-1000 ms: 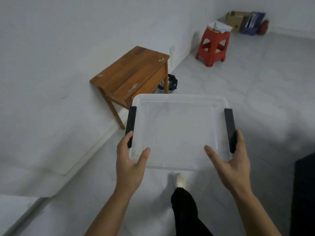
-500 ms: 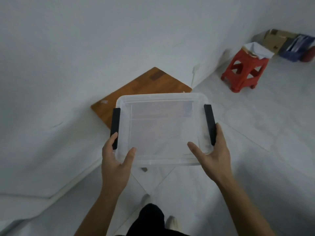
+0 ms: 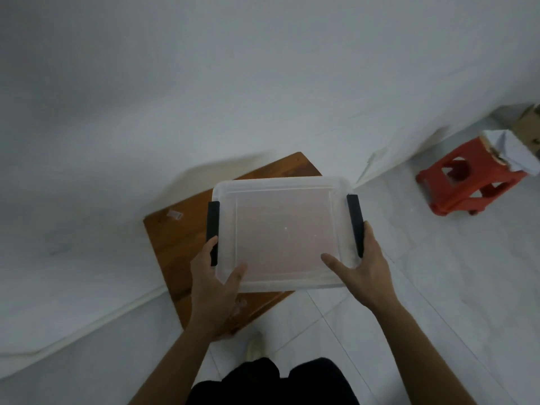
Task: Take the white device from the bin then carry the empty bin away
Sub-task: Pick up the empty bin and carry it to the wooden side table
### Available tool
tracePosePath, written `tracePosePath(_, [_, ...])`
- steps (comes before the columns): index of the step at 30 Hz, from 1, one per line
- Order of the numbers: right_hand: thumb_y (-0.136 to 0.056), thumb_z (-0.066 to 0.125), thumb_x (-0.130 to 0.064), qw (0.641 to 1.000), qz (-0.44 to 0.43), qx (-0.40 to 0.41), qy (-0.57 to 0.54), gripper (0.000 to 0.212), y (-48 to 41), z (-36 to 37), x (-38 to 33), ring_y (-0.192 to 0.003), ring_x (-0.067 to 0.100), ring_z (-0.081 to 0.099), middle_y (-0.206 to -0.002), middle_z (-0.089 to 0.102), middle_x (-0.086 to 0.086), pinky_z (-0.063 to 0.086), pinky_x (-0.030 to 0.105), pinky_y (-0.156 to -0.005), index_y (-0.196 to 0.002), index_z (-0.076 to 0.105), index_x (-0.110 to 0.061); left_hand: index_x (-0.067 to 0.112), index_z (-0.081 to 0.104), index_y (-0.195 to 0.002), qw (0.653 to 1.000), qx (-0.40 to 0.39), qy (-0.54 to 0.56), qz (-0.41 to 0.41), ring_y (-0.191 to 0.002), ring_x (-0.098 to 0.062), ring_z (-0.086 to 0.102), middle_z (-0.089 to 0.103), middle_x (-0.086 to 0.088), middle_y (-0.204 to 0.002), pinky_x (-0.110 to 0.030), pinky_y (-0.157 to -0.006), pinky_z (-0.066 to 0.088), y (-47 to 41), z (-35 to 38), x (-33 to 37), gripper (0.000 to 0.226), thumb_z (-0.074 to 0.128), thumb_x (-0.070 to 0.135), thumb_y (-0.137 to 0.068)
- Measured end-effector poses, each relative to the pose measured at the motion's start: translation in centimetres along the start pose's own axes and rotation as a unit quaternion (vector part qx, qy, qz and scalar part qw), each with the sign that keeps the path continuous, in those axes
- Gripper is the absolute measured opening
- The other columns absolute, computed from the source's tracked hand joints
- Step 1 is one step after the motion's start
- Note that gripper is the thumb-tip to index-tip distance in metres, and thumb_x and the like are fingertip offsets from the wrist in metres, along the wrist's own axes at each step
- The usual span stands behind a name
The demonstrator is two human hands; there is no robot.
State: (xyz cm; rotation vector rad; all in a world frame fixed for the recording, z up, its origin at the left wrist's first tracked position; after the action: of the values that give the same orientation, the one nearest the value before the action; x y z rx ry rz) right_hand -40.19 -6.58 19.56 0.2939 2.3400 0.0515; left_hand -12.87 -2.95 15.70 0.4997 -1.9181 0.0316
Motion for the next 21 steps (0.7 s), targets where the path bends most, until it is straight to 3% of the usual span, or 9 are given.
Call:
tracePosePath(3, [-0.070, 0.079, -0.060, 0.999, -0.005, -0.037, 0.000, 0.106, -4.6, 1.6, -0.3, -0.118, 0.016, 0.053, -0.142, 0.049, -0.003, 0.054, 0.050, -0.093, -0.154, 0.020, -0.031, 0.031, 0.031, -0.150, 0.999, 0.007, -0.010, -0.033, -0.132, -0.021, 0.041, 0.035, -0.003, -0.149, -0.046, -0.108, 0.042, -2.8, 1.0, 0.2, 0.080, 0.076, 0.036, -0.084])
tracePosePath(7, [-0.059, 0.066, -0.085, 0.993, -0.016, -0.110, 0.039, 0.119, -10.6, 5.0, -0.2, -0.128, 0.025, 0.052, -0.145, 0.046, -0.003, 0.055, 0.057, -0.094, -0.154, 0.013, -0.037, 0.028, 0.027, -0.153, 0.995, 0.048, -0.020, -0.082, -0.132, -0.022, 0.040, 0.031, -0.006, -0.154, -0.046, -0.107, 0.039, -5.6, 1.7, -0.3, 0.080, 0.072, 0.036, -0.087])
tracePosePath(11, [-0.060, 0.068, -0.085, 0.978, -0.061, -0.194, 0.035, 0.119, -15.8, 7.9, -1.2, -0.131, 0.023, 0.050, -0.147, 0.044, -0.004, 0.054, 0.054, -0.096, -0.154, 0.014, -0.035, 0.026, 0.021, -0.155, 0.986, 0.090, -0.029, -0.136, -0.122, -0.020, 0.039, 0.024, -0.008, -0.155, -0.043, -0.100, 0.041, -7.3, 2.5, -1.3, 0.092, 0.074, 0.045, -0.082])
tracePosePath(13, [-0.065, 0.067, -0.082, 0.969, -0.085, -0.231, 0.037, 0.119, -17.9, 8.5, -1.9, -0.136, 0.024, 0.045, -0.154, 0.037, -0.001, 0.050, 0.052, -0.103, -0.156, 0.009, -0.033, 0.030, 0.013, -0.156, 0.983, 0.089, -0.058, -0.148, -0.132, -0.030, 0.039, 0.013, 0.000, -0.158, -0.050, -0.103, 0.044, -8.1, 3.1, -1.4, 0.106, 0.075, 0.059, -0.075])
tracePosePath(16, [-0.073, 0.062, -0.079, 0.952, -0.097, -0.285, 0.056, 0.119, -20.6, 9.3, -2.1, -0.146, 0.027, 0.033, -0.166, 0.015, -0.002, 0.039, 0.048, -0.110, -0.157, -0.009, -0.034, 0.035, -0.003, -0.157, 0.978, 0.082, -0.137, -0.134, -0.148, -0.034, 0.024, -0.009, 0.015, -0.163, -0.058, -0.107, 0.041, -9.9, 4.2, -1.3, 0.114, 0.066, 0.072, -0.074])
tracePosePath(21, [-0.071, 0.051, -0.086, 0.940, -0.112, -0.313, 0.073, 0.120, -23.5, 10.5, -2.2, -0.149, 0.033, 0.026, -0.169, 0.001, 0.000, 0.039, 0.058, -0.111, -0.152, -0.024, -0.040, 0.034, -0.013, -0.157, 0.969, 0.076, -0.185, -0.147, -0.151, -0.036, 0.017, -0.019, 0.008, -0.166, -0.058, -0.110, 0.039, -12.6, 4.7, -1.0, 0.114, 0.058, 0.075, -0.077])
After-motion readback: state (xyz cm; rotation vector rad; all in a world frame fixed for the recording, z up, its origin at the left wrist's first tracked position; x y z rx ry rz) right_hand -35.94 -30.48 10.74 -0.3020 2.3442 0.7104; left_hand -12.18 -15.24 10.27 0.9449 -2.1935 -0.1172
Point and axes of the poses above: each hand's wrist, its own y-axis away from the middle knuckle, its own z-axis out of the palm, x = y × z, the point moved 1 cm from there along -y, towards the middle knuckle
